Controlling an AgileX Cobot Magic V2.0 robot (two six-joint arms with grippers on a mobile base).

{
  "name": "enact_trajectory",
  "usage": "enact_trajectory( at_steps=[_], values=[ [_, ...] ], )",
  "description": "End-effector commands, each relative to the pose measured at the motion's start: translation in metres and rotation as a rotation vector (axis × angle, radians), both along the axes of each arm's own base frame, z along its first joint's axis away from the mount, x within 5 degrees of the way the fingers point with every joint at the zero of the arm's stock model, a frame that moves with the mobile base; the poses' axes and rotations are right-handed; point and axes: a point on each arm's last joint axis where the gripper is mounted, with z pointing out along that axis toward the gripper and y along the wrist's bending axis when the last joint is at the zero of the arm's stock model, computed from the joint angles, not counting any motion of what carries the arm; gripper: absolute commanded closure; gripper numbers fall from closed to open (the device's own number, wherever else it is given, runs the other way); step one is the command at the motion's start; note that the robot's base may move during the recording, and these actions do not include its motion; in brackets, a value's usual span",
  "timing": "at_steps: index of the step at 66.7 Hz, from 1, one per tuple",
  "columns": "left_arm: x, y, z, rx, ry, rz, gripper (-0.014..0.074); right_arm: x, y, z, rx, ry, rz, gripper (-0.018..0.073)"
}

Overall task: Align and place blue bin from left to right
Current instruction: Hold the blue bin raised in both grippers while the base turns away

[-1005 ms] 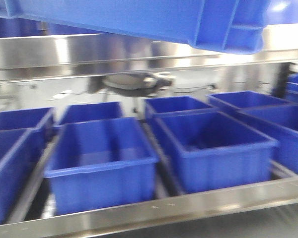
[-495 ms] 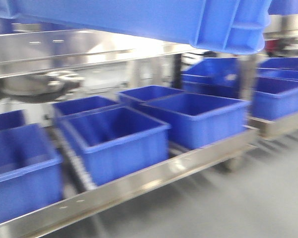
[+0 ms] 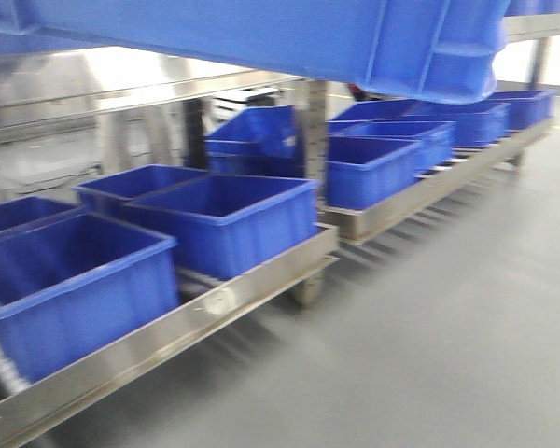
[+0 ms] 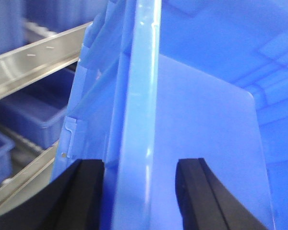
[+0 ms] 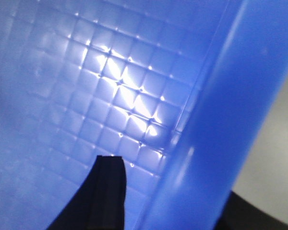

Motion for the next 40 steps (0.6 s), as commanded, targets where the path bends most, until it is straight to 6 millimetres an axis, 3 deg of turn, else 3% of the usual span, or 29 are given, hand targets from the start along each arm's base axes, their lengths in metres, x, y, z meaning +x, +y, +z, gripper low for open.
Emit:
enact_trajectory(
  at_steps=[1, 40],
  values=[
    [-0.0149, -0.0073, 0.0261, -0.135, -0.122, -0.055, 0.0708, -0.0011, 0.0087, 0.0155, 0.108, -0.096, 0.015, 0.0629],
    [-0.0149, -0.0073, 0.0261, -0.135, -0.122, -0.055, 0.0708, -0.0011, 0.0087, 0.0155, 0.108, -0.096, 0.015, 0.0629]
  ],
)
